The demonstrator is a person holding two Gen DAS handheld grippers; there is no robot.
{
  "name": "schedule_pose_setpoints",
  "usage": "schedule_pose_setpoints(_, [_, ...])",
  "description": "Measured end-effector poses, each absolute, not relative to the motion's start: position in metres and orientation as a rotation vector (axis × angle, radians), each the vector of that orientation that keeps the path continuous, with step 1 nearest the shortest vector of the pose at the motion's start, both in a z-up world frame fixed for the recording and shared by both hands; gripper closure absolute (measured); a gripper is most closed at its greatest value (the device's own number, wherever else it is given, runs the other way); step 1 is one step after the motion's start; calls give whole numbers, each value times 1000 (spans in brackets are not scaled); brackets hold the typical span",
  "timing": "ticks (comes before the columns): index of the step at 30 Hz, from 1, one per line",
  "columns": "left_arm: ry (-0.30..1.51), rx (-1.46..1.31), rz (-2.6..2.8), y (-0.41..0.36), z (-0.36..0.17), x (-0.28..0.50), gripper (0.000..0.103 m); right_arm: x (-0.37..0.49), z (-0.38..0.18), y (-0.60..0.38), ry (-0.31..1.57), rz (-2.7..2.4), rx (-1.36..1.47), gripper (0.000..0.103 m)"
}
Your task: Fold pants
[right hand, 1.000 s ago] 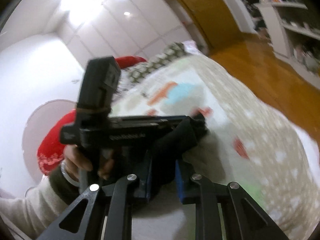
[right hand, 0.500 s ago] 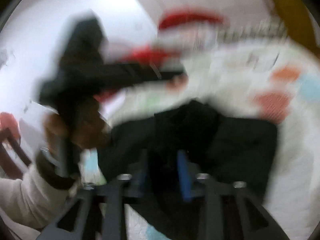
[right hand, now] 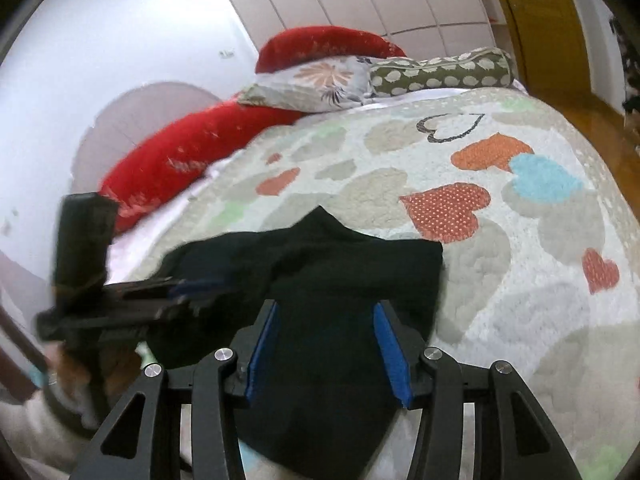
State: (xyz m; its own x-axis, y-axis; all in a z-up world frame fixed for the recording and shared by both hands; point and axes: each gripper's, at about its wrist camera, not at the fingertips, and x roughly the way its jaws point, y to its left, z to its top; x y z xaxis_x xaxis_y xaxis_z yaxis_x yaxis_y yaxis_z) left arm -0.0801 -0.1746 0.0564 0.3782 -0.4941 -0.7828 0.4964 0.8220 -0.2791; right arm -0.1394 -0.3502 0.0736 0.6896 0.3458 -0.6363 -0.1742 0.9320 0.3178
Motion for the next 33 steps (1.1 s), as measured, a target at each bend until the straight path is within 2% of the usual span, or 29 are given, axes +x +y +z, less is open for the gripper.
schedule_pose_setpoints(5, [985, 47, -551, -171, 42, -93, 62, -107, 48, -333, 844, 140, 39, 54])
schedule_pose_setpoints(10, [987, 25, -544, -150, 43, -101, 60, -120, 55, -344, 846, 171, 101, 54])
schedule_pose_setpoints(16, [985, 27, -530, -150, 45, -101, 59, -132, 67, -314, 819, 274, 74, 54])
schedule_pose_setpoints(21, [977, 17, -522, -149, 44, -104, 59, -134, 40, -294, 877, 235, -21, 54])
schedule_pose_setpoints(33, [941, 17, -469, -139, 58, -111, 59, -122, 75, -296, 831, 238, 13, 54])
